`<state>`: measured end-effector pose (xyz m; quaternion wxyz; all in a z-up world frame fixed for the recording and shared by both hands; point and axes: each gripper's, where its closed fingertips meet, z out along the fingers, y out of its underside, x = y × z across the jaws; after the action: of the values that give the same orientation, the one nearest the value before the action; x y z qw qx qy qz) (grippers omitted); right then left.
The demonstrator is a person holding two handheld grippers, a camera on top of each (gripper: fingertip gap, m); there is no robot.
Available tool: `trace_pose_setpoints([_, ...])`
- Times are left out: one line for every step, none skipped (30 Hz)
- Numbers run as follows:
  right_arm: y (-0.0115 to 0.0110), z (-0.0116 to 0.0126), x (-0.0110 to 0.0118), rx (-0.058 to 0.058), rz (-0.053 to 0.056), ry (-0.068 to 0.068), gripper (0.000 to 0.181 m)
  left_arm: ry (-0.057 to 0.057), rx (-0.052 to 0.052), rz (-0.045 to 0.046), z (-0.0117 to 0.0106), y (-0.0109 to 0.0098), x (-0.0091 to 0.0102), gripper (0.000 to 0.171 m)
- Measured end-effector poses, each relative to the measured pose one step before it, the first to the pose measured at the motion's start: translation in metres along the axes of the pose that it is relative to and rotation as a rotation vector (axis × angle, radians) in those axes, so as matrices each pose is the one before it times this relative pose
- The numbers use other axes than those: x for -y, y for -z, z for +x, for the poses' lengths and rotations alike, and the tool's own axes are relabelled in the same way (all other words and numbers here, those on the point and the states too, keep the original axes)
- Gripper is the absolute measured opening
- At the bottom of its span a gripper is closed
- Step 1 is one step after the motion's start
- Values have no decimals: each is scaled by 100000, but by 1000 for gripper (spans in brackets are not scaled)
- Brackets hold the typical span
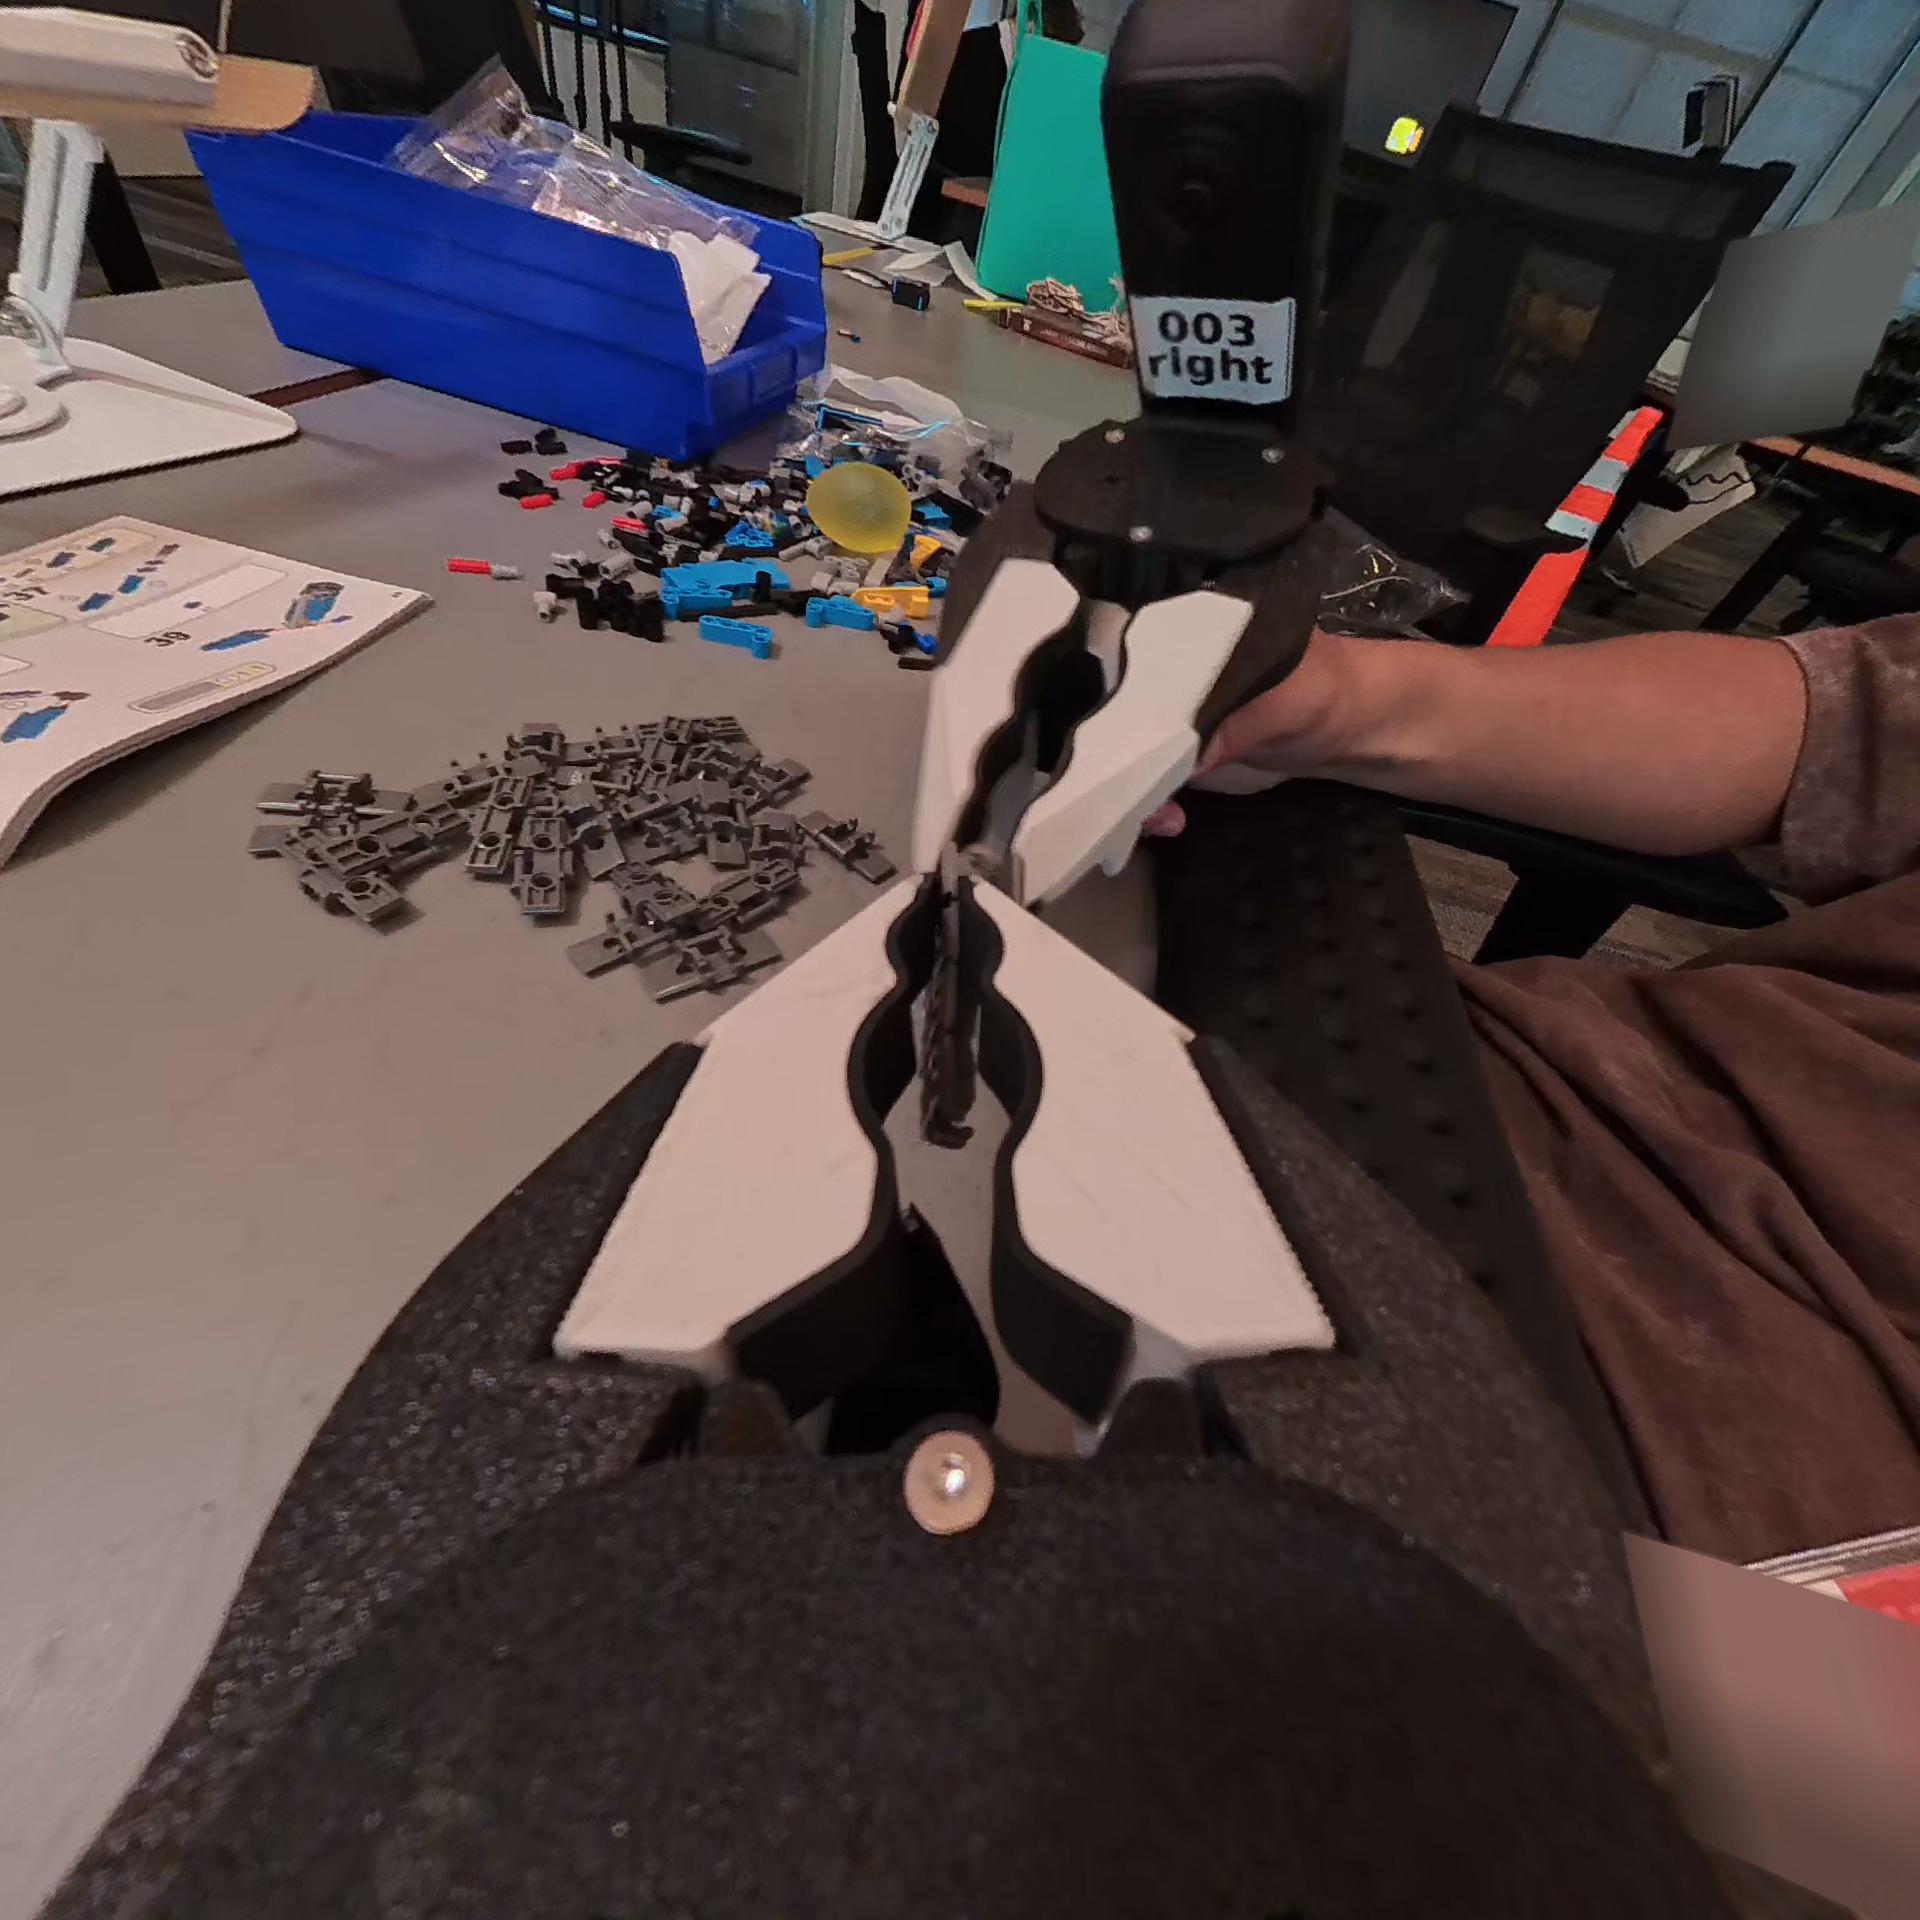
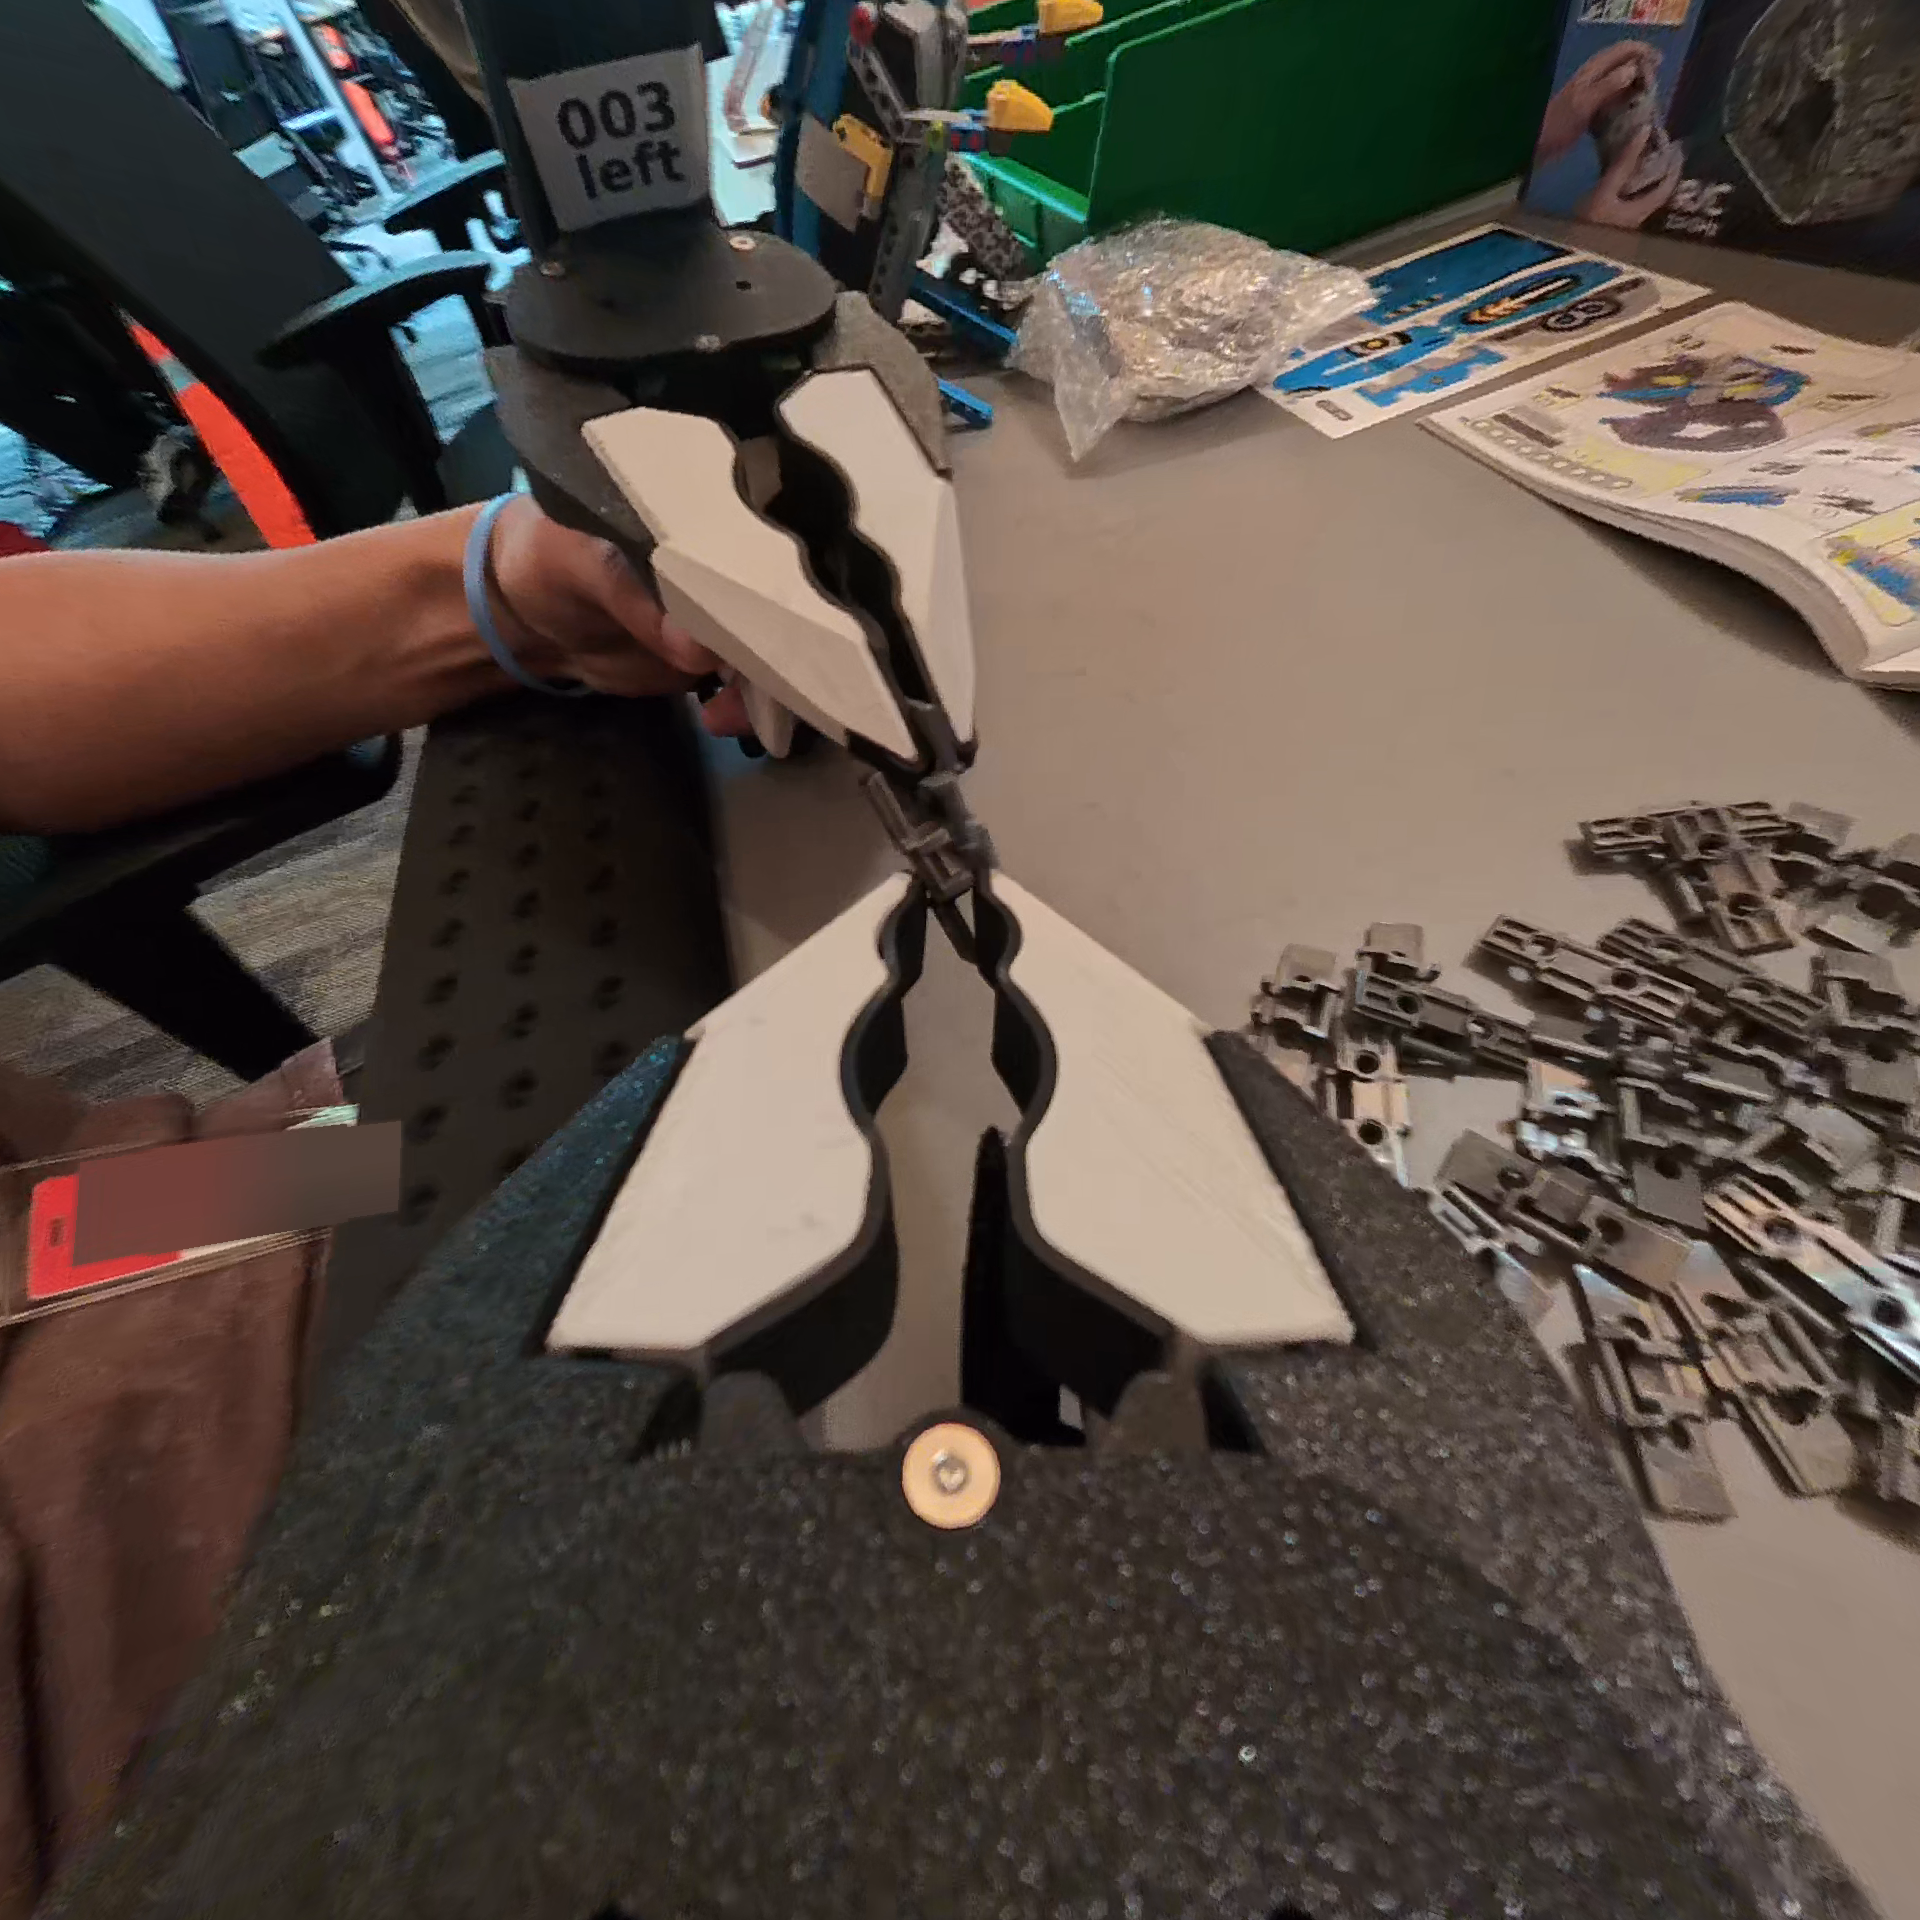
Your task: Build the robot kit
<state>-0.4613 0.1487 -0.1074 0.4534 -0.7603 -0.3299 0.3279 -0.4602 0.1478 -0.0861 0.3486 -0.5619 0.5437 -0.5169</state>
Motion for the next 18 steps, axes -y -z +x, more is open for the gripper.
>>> trace_pose_setpoints([53, 685, -49, -4821, -339, 923, 15, 235, 205, -632, -49, -21, -118, 3])
trace_pose_setpoints([-19, 295, -140, -2314, -970, 1499, 16, -57, 575, -646, -90, -23, -114, 3])
trace_pose_setpoints([-99, -127, -126, 236, -823, 829, 16, -146, -448, -298, 81, -38, -54, 3])
trace_pose_setpoints([-159, -343, -163, 1564, -1177, 912, 17, -261, -918, -202, 187, -70, -34, 3])
trace_pose_setpoints([-125, -100, -161, -196, -1322, 1211, 17, -415, -3, -749, 46, -87, -117, 3])
trace_pose_setpoints([-60, 25, -91, -1199, -692, 1679, 16, -224, 218, -716, -10, -75, -117, 3])
trace_pose_setpoints([-13, -74, 50, -387, 141, 1460, 17, -19, -432, -182, 78, -52, -23, 3])
trace_pose_setpoints([9, -72, 18, -143, 49, 965, 17, -134, -215, -40, 49, -19, 5, 3])
trace_pose_setpoints([14, 12, 15, -547, 99, 872, 17, -232, 189, -79, -12, 3, -6, 3])
trace_pose_setpoints([7, -18, 25, -377, 168, 976, 17, -431, 166, -55, 18, -4, 1, 3])
trace_pose_setpoints([10, -58, 44, -26, 224, 918, 18, -639, 111, -314, 35, -22, -40, 3])
trace_pose_setpoints([-2, -129, 114, 322, 636, 1037, 19, -799, 153, -893, 39, -65, -143, 3])
trace_pose_setpoints([1, -142, 117, 367, 658, 1067, 20, -1103, 161, -1387, 72, -120, -205, 3])
trace_pose_setpoints([-43, -59, -109, -181, -727, 1026, 20, -1218, 601, -1076, 20, -110, -147, 3])
trace_pose_setpoints([-106, 32, -208, -774, -1351, 1010, 20, -1206, 570, -1012, 32, -82, -134, 3])
trace_pose_setpoints([-119, -69, -176, -13, -1139, 903, 20, -992, 70, -695, 75, -52, -108, 3])
trace_pose_setpoints([-81, -117, -72, 177, -628, 941, 19, -645, 260, -501, 11, -13, -77, 3])
trace_pose_setpoints([-26, 47, -17, -882, -194, 1069, 19, -148, 294, -264, -44, 11, -56, 3])
